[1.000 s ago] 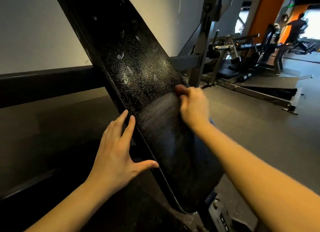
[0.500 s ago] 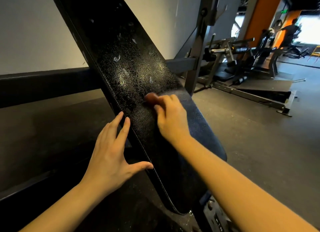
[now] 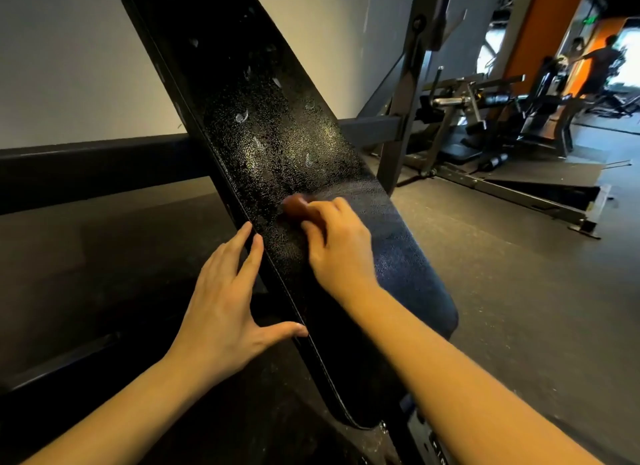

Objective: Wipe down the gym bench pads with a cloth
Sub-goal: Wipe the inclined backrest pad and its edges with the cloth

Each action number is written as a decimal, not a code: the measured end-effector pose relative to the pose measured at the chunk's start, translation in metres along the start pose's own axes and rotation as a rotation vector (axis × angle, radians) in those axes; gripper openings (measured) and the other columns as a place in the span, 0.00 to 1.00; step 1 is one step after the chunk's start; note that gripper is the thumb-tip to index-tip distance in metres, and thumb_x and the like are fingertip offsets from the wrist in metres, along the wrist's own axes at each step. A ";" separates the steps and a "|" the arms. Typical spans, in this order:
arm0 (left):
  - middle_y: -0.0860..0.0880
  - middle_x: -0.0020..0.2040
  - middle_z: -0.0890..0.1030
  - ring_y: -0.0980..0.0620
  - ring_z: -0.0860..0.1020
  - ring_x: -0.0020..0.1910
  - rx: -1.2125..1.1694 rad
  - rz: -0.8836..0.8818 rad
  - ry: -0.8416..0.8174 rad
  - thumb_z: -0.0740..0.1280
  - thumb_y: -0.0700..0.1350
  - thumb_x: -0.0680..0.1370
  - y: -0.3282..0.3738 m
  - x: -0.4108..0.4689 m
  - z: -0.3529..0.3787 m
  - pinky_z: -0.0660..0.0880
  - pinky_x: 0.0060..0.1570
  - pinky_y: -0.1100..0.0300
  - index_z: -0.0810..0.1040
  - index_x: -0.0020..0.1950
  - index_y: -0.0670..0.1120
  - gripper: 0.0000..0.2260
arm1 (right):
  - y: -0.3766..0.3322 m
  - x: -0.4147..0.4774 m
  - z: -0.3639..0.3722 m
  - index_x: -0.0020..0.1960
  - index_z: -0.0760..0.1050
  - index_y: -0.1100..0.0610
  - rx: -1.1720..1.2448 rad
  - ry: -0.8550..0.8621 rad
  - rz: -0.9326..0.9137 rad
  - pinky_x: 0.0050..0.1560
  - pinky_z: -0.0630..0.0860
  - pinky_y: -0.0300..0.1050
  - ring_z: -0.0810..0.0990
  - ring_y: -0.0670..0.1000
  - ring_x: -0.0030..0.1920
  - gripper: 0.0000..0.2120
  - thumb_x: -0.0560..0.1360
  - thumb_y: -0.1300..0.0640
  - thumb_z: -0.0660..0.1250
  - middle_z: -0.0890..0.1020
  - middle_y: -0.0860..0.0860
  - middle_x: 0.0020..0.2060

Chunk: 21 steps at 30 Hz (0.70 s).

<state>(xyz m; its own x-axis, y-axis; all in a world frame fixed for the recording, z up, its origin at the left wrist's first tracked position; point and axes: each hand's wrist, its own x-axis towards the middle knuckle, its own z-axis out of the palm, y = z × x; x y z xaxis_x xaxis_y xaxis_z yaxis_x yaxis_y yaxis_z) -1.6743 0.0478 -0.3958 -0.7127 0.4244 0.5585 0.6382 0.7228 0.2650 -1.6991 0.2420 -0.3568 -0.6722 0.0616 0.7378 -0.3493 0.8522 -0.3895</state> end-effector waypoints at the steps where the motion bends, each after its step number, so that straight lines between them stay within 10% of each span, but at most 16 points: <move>1: 0.45 0.83 0.55 0.43 0.58 0.81 -0.003 0.013 -0.005 0.63 0.79 0.65 -0.001 0.000 -0.003 0.62 0.76 0.38 0.58 0.82 0.42 0.58 | -0.012 -0.004 -0.002 0.57 0.78 0.59 0.053 -0.076 -0.127 0.50 0.75 0.52 0.79 0.58 0.50 0.10 0.78 0.56 0.66 0.78 0.55 0.50; 5: 0.52 0.84 0.53 0.52 0.54 0.82 -0.033 0.031 -0.075 0.63 0.81 0.66 -0.014 -0.010 -0.018 0.57 0.78 0.47 0.57 0.83 0.48 0.55 | 0.018 0.011 -0.028 0.59 0.78 0.59 -0.147 -0.268 -0.564 0.43 0.76 0.53 0.78 0.60 0.46 0.13 0.79 0.54 0.63 0.78 0.57 0.48; 10: 0.58 0.81 0.58 0.60 0.55 0.80 -0.129 -0.062 -0.072 0.62 0.78 0.69 -0.023 -0.007 -0.030 0.57 0.78 0.54 0.62 0.81 0.52 0.48 | 0.079 0.058 -0.035 0.60 0.77 0.59 -0.314 -0.027 0.316 0.53 0.76 0.57 0.79 0.64 0.55 0.12 0.80 0.54 0.64 0.78 0.59 0.54; 16: 0.60 0.62 0.77 0.61 0.74 0.65 -0.274 -0.158 0.192 0.67 0.64 0.73 -0.018 0.034 -0.057 0.73 0.65 0.54 0.81 0.64 0.53 0.24 | -0.018 0.034 -0.014 0.55 0.80 0.51 0.161 -0.257 -0.140 0.50 0.76 0.51 0.80 0.53 0.48 0.09 0.76 0.51 0.69 0.81 0.49 0.47; 21: 0.58 0.54 0.81 0.59 0.79 0.57 -0.430 -0.160 0.194 0.73 0.56 0.73 0.001 0.072 -0.085 0.73 0.58 0.64 0.83 0.60 0.53 0.17 | -0.033 0.050 -0.038 0.49 0.81 0.52 0.621 -0.259 0.184 0.39 0.77 0.46 0.78 0.45 0.37 0.02 0.77 0.56 0.70 0.82 0.49 0.36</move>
<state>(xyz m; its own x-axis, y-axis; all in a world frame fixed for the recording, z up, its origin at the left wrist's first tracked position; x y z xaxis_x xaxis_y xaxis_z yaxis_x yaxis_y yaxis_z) -1.7005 0.0324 -0.2882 -0.7705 0.1878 0.6092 0.6163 0.4635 0.6367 -1.6960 0.2363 -0.2862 -0.8634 -0.0151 0.5043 -0.4715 0.3802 -0.7957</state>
